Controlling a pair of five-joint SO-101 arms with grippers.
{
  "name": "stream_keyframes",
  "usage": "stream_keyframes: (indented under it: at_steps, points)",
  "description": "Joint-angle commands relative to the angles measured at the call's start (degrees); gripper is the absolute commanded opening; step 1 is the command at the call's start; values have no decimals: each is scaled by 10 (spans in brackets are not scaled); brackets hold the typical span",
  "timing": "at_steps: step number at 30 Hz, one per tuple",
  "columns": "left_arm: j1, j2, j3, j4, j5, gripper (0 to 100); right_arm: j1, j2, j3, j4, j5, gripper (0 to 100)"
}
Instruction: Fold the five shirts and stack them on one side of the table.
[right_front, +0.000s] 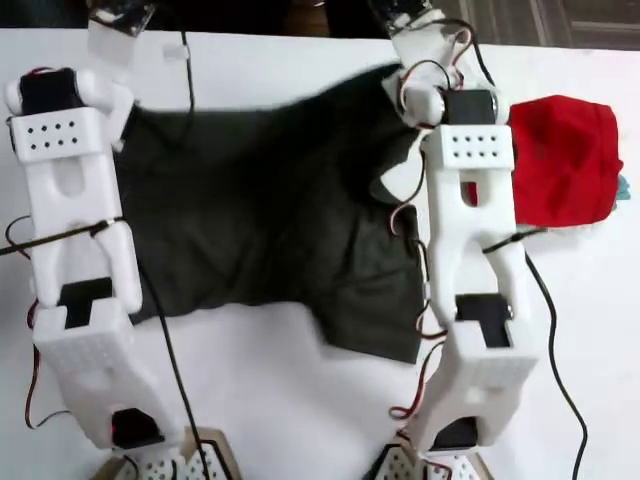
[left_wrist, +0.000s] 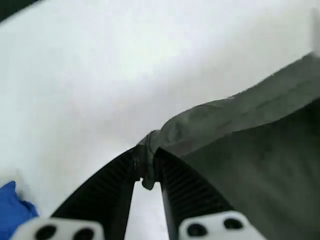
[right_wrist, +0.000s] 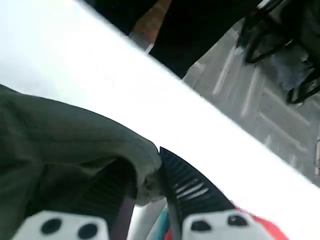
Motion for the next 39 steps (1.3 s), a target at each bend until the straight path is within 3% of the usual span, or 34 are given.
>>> stream_keyframes:
  at_steps: [1, 8, 18, 26, 34, 39]
  points:
    - [2, -7, -22, -47, 28, 25, 18, 27, -26, -89, 4, 18]
    - [2, -6, -22, -98, 96, 25, 28, 52, -51, -151, 4, 18]
    - [4, -5, -21, -98, 105, 25, 16, 99, -91, -147, 4, 18]
    - [3, 65, -15, -102, 100, 25, -15, 177, -95, -76, 2, 18]
    - [2, 136, -18, -91, 100, 25, -36, 174, -104, 73, 3, 18]
    - [4, 118, -66, 19, 65, 25, -21, 139, -150, 182, 4, 18]
